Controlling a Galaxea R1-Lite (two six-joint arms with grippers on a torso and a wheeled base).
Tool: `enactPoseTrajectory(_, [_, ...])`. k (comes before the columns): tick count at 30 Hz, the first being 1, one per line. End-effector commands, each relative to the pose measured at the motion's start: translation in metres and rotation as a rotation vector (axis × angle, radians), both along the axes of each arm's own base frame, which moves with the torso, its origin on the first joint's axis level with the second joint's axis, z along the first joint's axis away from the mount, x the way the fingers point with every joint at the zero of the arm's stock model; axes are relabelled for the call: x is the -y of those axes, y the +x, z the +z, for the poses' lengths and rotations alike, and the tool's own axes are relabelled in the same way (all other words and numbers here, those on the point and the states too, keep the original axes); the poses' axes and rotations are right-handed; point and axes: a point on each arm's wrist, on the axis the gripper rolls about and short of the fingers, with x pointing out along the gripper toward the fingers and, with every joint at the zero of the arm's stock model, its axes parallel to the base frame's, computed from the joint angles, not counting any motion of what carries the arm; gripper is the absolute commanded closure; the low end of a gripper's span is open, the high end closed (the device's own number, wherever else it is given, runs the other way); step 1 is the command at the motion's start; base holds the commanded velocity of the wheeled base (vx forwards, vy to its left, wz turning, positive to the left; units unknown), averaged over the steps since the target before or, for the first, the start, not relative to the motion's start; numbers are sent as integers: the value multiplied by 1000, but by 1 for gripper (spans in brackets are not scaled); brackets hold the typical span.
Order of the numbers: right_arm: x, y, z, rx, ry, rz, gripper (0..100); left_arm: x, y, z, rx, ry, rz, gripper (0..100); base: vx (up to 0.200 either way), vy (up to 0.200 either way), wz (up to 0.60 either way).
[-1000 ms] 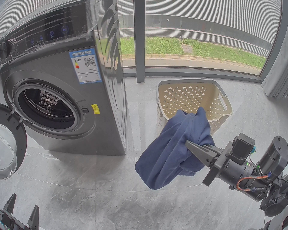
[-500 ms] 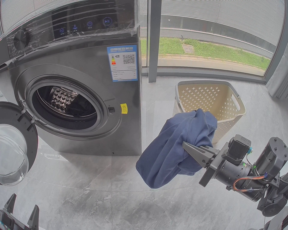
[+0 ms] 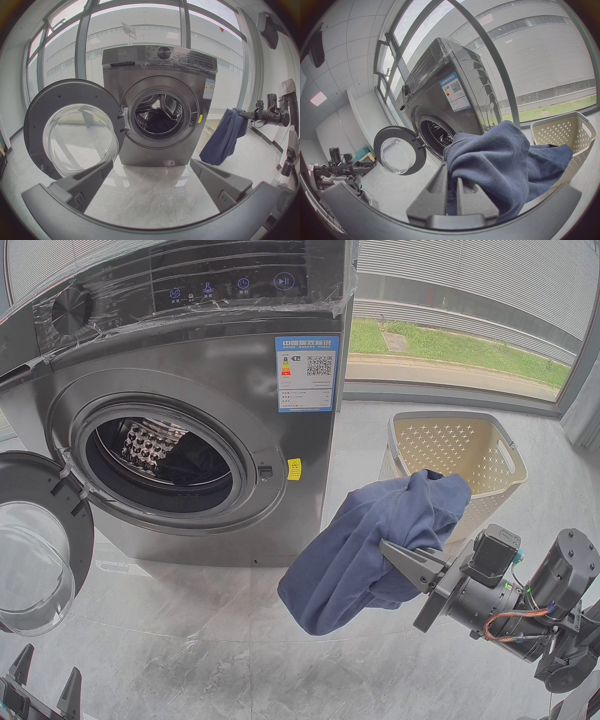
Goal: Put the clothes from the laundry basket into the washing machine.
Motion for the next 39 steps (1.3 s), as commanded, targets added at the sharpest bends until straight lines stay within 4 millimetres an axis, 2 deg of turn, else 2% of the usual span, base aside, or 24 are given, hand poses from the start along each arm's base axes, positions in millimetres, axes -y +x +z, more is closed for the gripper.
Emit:
enactPoseTrajectory(1, [0,0,-1,-3,-3,0,100,0,0,-4,2,-1,0,0,-200,0,0])
enactPoseTrajectory(5, [0,0,-2,-5,-5,0,100,0,0,-4,2,-1,0,0,-200,0,0])
enactPoseTrajectory(14, [0,0,-1,-4,-4,-1,100,0,0,-4,2,-1,0,0,0,0,0])
enactPoseTrajectory(39, [0,0,-1,-5,-4,-4,100,0,0,-4,2,-1,0,0,0,192,0])
